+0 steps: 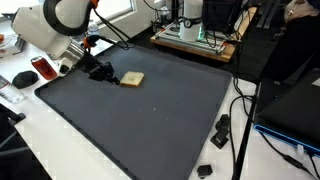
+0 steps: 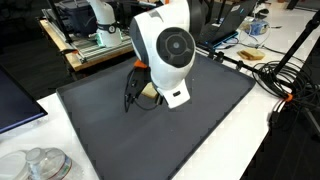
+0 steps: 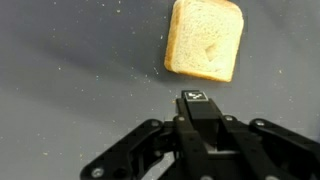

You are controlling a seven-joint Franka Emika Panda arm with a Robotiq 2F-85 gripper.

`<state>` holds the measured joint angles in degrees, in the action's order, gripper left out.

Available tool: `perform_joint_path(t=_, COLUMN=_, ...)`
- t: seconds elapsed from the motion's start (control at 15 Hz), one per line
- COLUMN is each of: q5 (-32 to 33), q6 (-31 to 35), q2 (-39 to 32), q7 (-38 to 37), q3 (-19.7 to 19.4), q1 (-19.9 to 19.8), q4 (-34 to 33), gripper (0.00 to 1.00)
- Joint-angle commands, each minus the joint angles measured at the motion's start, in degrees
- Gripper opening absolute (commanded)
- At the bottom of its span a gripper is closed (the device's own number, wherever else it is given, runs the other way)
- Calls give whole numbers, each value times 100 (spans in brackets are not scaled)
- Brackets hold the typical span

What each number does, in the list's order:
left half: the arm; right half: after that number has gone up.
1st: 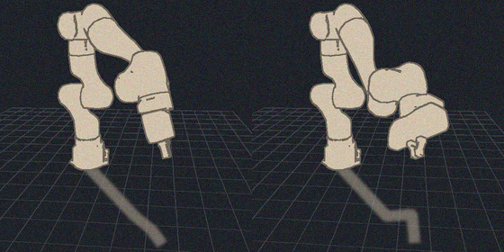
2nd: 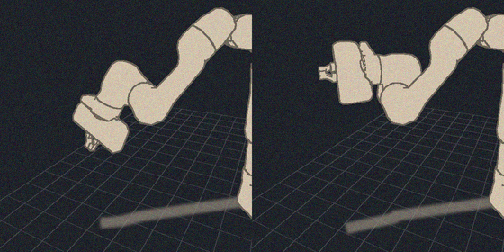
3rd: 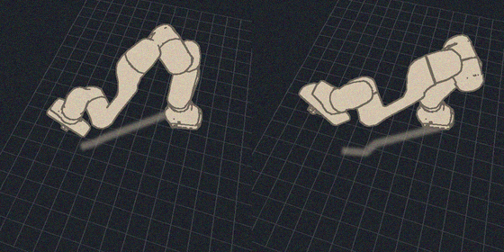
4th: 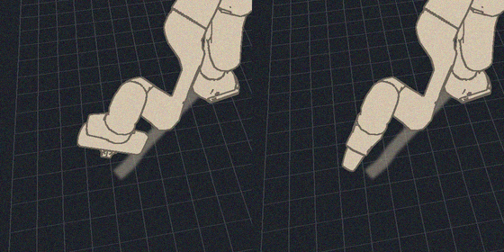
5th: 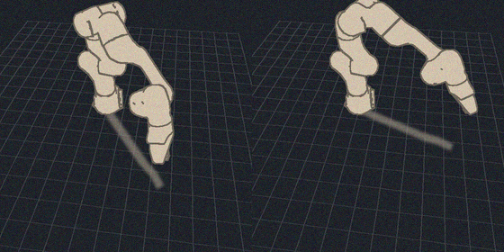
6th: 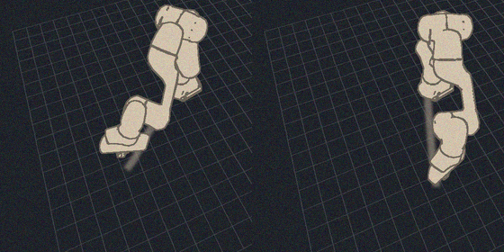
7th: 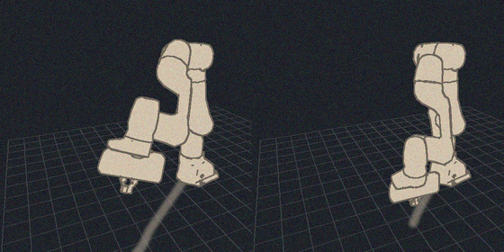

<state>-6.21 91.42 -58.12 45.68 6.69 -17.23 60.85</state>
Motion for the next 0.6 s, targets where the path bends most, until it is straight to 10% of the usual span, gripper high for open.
perform_joint_path(t=0.0, q5=-689, q6=-113, q2=-55, q7=447, q3=175, q1=-423, q4=-54, gripper=5)
perform_joint_path(t=0.53, q5=-1474, q6=771, q2=475, q7=791, q3=288, q1=-1150, q4=1008, gripper=5)
